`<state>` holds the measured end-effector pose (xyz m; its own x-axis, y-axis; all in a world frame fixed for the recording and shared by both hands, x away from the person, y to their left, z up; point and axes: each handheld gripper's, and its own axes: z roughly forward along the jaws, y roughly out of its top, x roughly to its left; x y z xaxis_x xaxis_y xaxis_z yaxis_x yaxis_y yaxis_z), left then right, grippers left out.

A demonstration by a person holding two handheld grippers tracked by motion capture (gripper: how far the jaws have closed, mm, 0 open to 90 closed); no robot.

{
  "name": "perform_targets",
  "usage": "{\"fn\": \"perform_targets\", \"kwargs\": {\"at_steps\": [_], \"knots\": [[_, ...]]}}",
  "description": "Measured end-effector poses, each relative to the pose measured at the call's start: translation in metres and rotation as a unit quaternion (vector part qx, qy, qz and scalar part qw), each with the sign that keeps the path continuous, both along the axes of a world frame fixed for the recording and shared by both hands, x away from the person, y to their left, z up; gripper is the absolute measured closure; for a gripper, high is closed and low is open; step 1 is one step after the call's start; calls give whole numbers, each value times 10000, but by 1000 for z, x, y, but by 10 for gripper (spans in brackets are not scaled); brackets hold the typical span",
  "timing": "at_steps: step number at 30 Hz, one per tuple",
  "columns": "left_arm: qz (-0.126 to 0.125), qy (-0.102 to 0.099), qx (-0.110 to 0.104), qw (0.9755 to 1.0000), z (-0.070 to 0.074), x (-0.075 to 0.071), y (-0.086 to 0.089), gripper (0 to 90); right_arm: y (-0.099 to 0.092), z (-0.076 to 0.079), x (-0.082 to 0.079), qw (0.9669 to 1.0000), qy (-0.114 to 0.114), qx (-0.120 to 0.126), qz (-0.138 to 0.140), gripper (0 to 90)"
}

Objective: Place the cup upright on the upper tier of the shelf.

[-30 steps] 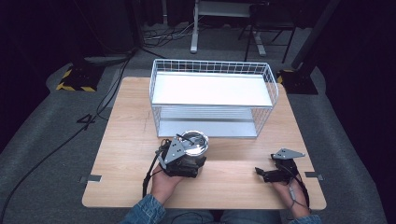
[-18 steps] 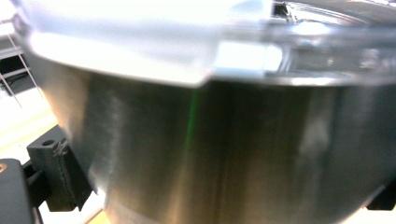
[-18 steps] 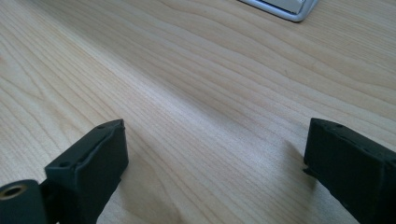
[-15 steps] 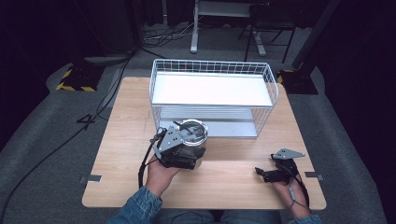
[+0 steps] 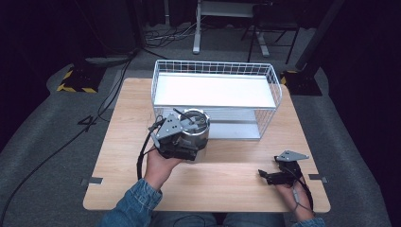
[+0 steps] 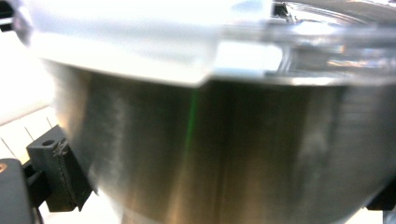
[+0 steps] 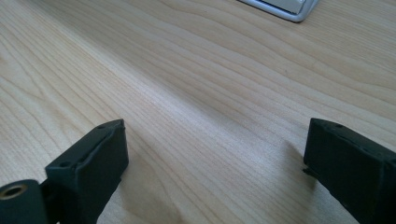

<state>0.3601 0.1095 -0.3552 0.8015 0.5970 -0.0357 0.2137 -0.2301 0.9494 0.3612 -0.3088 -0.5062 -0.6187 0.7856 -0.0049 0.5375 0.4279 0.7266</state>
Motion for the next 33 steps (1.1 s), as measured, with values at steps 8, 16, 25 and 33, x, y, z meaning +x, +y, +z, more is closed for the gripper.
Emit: {"fn": "perform_targets", "kwargs": {"at_steps": [8, 16, 25, 33], "knots": [[-71, 28, -99, 9999, 22, 10, 2, 39, 0, 0, 0, 10000, 2, 4, -4, 69], [-94, -27, -75, 9999, 46, 20, 2, 39, 0, 0, 0, 10000, -2, 11, -1, 72], [-140, -60, -86, 9998, 64, 28, 0, 39, 0, 0, 0, 10000, -3, 8, -1, 72], [-122, -104, -64, 9999, 82, 42, -5, 39, 0, 0, 0, 10000, 2, 11, -2, 72]]}}
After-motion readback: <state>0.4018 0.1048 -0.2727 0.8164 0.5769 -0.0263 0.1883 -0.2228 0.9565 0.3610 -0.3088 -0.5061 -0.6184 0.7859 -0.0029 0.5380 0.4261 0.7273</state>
